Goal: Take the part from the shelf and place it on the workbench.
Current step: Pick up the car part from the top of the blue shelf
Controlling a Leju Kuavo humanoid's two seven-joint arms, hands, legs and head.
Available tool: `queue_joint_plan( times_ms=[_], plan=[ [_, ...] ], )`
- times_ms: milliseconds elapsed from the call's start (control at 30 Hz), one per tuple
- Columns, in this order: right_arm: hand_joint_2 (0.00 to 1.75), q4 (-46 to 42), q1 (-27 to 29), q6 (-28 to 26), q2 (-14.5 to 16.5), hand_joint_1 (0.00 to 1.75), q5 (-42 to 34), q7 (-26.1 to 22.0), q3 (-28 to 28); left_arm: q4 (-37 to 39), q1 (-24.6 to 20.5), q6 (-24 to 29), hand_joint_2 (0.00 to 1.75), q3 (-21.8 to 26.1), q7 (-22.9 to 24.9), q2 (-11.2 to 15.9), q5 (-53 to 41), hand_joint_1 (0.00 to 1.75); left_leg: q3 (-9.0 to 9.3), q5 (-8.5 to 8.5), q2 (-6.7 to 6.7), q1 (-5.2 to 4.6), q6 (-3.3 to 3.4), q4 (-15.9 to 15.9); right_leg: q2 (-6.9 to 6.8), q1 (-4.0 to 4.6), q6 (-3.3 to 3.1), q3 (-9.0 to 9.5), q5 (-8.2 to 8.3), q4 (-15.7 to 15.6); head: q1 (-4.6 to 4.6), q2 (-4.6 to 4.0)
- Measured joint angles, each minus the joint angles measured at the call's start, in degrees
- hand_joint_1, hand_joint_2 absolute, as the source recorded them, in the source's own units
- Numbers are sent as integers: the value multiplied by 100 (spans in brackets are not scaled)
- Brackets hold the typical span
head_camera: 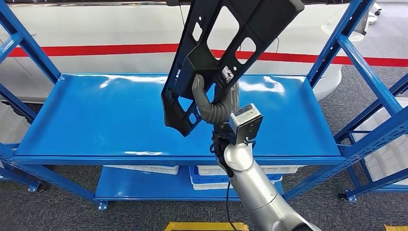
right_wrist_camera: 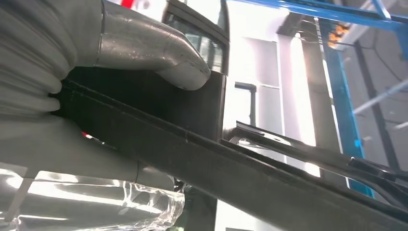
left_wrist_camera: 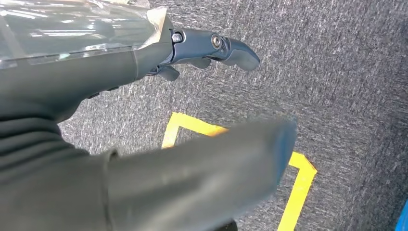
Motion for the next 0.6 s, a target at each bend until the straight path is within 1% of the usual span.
queue_joint_plan(
  times_ms=[267,367,467,600],
  plan=[
    [175,-327,125,87,-70,175,-133,-38,-49,0,0,-40,175,0,-1,0,-1,0,0,0,0,2,0,0,0,1,0,0,0,0,0,0],
    [175,-397,160,218,-90,175,-312,-38,-66,0,0,-27,175,-19,-11,0,-64,0,0,0,0,2,0,0,0,2,0,0,-1,0,1,0],
    [175,-475,219,396,-135,175,-457,39,-70,0,-1,41,175,-75,-25,-2,-103,0,0,0,0,2,0,0,0,2,0,1,0,0,0,0],
    [175,-484,262,496,-194,175,-381,147,-58,0,-4,110,175,-83,58,-8,-22,0,-1,0,-1,0,0,0,0,1,1,1,0,0,0,0]
  ],
)
